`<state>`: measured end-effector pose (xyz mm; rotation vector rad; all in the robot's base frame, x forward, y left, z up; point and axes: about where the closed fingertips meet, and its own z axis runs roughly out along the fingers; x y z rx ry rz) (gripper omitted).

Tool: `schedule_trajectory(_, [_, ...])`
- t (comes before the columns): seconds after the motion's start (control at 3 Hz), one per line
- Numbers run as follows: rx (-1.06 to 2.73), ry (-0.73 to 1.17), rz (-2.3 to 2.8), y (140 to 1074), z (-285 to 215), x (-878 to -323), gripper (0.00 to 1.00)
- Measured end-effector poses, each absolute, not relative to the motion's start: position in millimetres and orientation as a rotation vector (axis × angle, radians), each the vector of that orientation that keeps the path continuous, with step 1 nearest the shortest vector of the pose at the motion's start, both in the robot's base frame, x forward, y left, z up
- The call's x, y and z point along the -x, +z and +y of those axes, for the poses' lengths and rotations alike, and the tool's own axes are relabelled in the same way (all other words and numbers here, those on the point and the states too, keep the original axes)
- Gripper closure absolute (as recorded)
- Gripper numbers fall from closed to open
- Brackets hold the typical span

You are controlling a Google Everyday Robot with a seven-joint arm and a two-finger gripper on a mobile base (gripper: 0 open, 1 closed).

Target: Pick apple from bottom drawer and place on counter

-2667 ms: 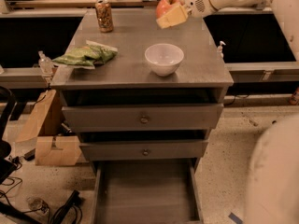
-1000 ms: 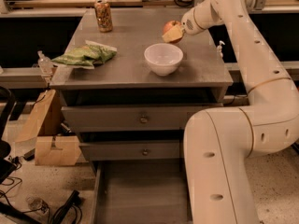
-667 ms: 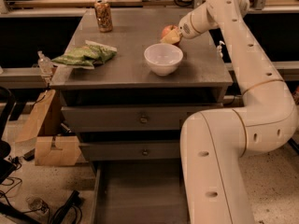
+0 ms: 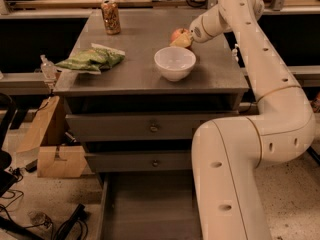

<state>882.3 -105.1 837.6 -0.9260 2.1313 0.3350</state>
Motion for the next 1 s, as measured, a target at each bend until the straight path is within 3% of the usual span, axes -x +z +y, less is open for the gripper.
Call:
schedule_trajectory(0.67, [0.93,0.34,2.136,833.6,-101.8,-883.2,0.16])
schedule_trajectory(1.0, [0.93,0.34,2.136,833.8,-101.7,-882.9,0.0])
